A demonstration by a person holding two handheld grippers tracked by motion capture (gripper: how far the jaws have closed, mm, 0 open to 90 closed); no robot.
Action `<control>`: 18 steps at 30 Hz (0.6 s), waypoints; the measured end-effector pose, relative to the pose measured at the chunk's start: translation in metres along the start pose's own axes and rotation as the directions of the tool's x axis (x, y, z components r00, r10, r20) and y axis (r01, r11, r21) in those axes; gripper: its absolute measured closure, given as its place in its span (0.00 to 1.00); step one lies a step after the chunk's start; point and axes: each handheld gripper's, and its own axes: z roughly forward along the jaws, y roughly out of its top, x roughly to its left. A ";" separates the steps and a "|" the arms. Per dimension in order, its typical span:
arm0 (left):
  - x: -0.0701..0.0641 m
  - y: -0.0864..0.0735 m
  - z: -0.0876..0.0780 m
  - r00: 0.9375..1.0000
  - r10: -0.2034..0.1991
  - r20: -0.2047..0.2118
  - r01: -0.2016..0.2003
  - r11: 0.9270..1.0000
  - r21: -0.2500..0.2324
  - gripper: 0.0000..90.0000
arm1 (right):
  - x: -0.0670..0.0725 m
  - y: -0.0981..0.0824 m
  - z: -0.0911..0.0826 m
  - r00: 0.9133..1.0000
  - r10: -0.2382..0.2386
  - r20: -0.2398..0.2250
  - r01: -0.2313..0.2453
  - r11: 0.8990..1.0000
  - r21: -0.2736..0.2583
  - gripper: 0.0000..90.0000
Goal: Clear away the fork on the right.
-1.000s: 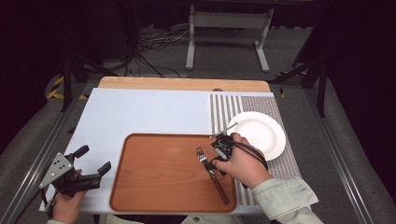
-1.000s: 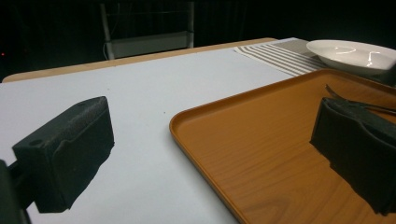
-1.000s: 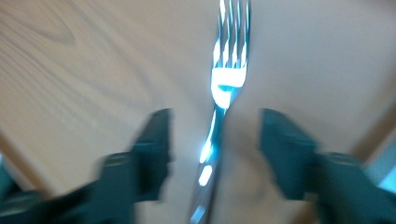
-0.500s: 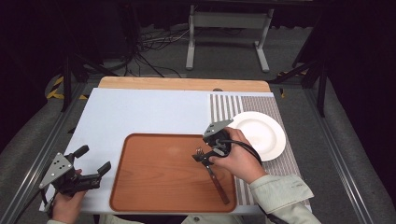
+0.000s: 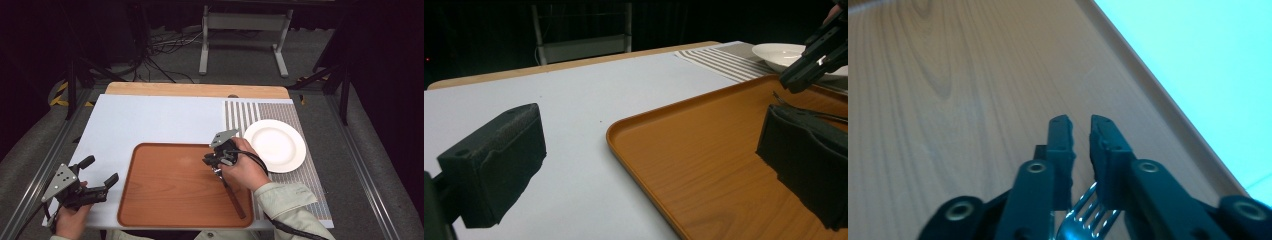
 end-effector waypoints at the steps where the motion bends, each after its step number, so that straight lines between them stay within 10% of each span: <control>1: 0.000 0.000 0.000 1.000 0.000 0.000 0.000 1.000 0.000 0.00 | -0.001 -0.001 0.003 1.000 0.002 0.004 -0.003 1.000 0.007 0.97; 18: 0.000 0.000 0.000 1.000 0.001 0.001 -0.001 1.000 0.000 0.00 | -0.003 -0.010 0.018 1.000 -0.013 0.018 0.012 0.997 0.074 1.00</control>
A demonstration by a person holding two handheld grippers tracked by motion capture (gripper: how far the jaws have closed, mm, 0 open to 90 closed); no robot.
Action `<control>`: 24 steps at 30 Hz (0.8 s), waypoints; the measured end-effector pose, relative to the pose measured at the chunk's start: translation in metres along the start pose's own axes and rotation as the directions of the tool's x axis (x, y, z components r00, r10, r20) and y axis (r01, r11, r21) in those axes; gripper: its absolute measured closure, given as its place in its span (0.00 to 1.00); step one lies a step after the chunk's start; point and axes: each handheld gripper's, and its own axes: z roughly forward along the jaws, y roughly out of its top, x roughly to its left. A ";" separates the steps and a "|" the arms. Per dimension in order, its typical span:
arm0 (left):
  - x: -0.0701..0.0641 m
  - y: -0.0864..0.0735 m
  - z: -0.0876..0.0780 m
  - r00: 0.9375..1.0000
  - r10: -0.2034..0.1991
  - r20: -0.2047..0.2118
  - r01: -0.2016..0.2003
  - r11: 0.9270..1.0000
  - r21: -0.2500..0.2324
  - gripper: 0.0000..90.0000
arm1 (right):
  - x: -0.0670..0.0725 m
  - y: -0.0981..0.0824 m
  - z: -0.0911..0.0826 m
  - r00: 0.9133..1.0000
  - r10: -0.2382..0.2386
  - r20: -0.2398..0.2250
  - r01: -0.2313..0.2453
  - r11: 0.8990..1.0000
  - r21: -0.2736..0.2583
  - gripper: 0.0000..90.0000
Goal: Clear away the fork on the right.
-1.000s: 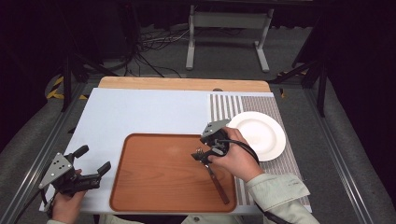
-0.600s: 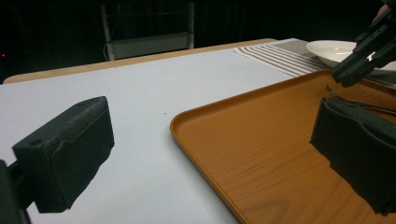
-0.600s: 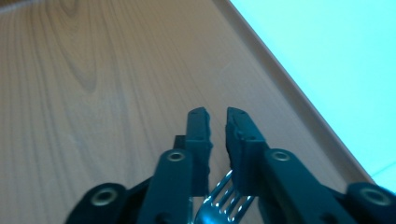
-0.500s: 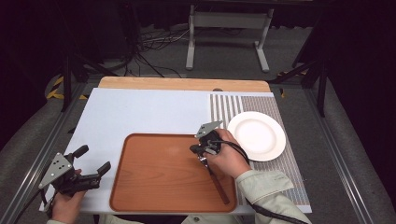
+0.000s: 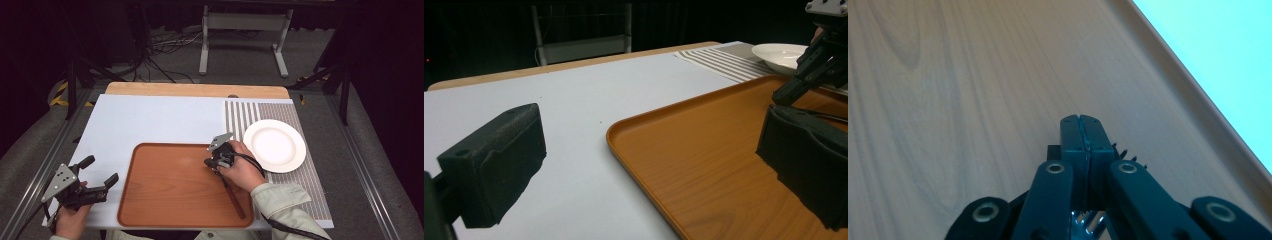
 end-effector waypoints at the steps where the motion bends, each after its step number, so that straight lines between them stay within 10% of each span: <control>1: 0.000 0.000 0.000 1.000 0.001 0.000 -0.001 1.000 -0.001 0.00 | -0.001 0.000 0.000 1.000 -0.001 0.004 0.001 1.000 0.004 1.00; 24: 0.000 0.000 0.000 1.000 0.004 0.001 -0.004 1.000 0.004 0.00 | -0.018 -0.017 -0.016 0.989 0.096 0.115 -0.105 0.991 0.079 1.00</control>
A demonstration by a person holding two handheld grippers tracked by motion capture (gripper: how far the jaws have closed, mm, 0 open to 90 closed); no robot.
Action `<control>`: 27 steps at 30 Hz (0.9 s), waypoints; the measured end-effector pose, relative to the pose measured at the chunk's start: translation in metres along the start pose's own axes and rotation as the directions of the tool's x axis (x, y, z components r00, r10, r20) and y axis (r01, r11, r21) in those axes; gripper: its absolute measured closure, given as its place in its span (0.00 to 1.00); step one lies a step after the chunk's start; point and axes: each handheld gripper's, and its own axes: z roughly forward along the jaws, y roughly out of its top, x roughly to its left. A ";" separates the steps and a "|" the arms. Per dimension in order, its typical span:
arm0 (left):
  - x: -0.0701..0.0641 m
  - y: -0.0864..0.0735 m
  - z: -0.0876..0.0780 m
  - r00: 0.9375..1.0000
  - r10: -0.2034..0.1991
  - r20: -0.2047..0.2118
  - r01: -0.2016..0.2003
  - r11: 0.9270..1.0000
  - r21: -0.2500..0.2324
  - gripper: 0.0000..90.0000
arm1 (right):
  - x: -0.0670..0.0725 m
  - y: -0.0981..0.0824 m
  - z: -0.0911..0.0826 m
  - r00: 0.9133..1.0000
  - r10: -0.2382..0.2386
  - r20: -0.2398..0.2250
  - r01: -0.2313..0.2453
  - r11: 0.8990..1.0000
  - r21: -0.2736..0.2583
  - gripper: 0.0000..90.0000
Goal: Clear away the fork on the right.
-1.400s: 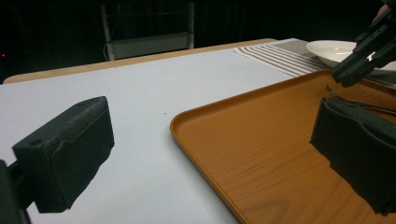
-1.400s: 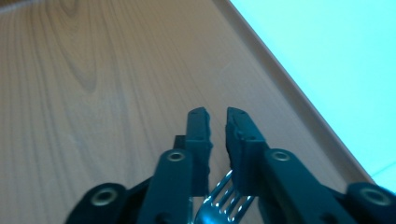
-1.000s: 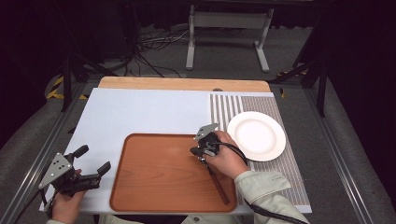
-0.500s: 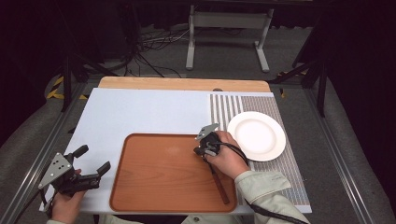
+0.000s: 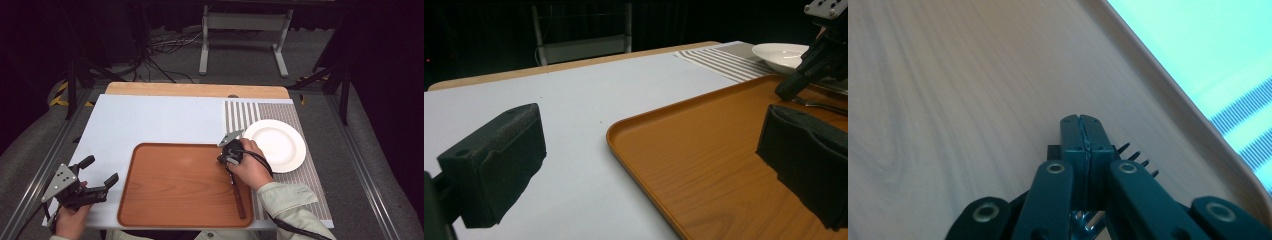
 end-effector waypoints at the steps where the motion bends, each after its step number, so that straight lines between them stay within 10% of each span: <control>1: 0.000 0.000 0.000 1.000 0.000 0.000 0.000 1.000 0.000 0.00 | -0.001 -0.001 -0.001 1.000 0.003 0.003 -0.003 1.000 0.004 1.00; 27: -0.001 0.000 0.001 1.000 0.001 0.002 -0.001 1.000 0.000 0.00 | -0.012 -0.013 -0.014 0.997 0.067 0.044 -0.068 0.998 0.014 1.00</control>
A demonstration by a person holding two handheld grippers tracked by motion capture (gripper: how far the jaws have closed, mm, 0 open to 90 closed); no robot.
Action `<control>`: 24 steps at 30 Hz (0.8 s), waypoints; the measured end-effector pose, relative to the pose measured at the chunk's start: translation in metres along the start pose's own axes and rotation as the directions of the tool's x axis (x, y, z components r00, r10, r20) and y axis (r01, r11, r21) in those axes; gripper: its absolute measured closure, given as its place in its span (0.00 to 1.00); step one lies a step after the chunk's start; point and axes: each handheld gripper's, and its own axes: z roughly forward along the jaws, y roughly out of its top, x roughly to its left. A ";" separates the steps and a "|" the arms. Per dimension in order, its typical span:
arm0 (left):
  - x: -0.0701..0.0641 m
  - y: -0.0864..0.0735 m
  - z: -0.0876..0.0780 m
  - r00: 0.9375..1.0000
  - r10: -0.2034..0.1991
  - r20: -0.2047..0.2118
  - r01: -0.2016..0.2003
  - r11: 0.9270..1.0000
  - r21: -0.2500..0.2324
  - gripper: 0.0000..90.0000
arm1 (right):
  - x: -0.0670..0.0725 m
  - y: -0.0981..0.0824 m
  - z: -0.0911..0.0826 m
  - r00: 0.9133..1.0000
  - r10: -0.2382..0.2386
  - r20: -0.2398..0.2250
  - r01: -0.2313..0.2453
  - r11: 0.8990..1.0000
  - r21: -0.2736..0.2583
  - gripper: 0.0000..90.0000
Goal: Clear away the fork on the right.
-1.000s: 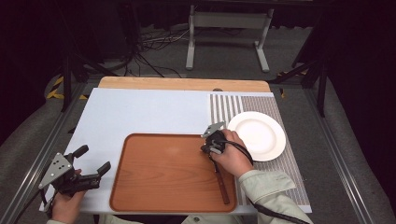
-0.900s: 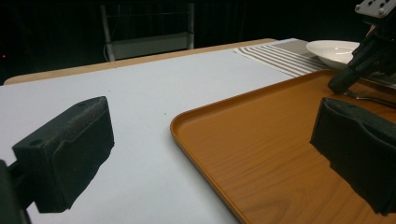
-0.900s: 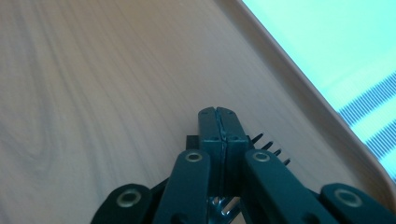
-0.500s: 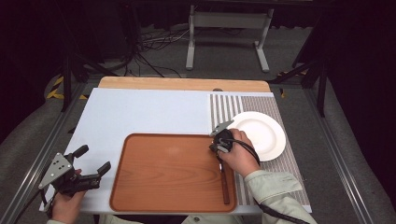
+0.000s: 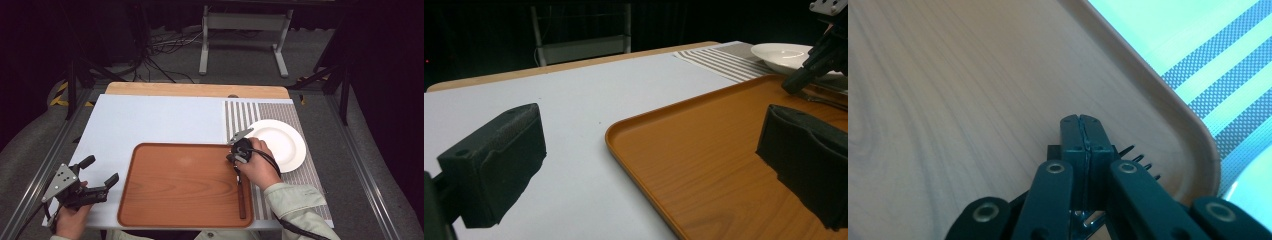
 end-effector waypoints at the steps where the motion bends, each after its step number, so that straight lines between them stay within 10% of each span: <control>1: 0.000 0.000 0.000 1.000 -0.001 0.000 0.001 1.000 0.000 0.00 | 0.000 0.000 -0.001 1.000 -0.002 0.000 0.002 1.000 -0.005 1.00; 9: -0.001 0.000 0.000 1.000 -0.001 0.000 0.001 1.000 -0.001 0.00 | 0.005 0.010 -0.020 0.999 -0.033 -0.017 0.032 0.996 -0.082 0.84; 15: 0.000 0.000 0.000 1.000 -0.003 0.001 0.003 1.000 0.000 0.00 | 0.013 0.018 -0.037 0.995 -0.094 -0.036 0.085 0.977 -0.194 0.32; 24: -0.001 0.000 0.000 1.000 -0.003 -0.002 0.003 1.000 -0.001 0.00 | 0.021 0.020 -0.057 0.987 -0.158 -0.037 0.141 0.948 -0.285 0.23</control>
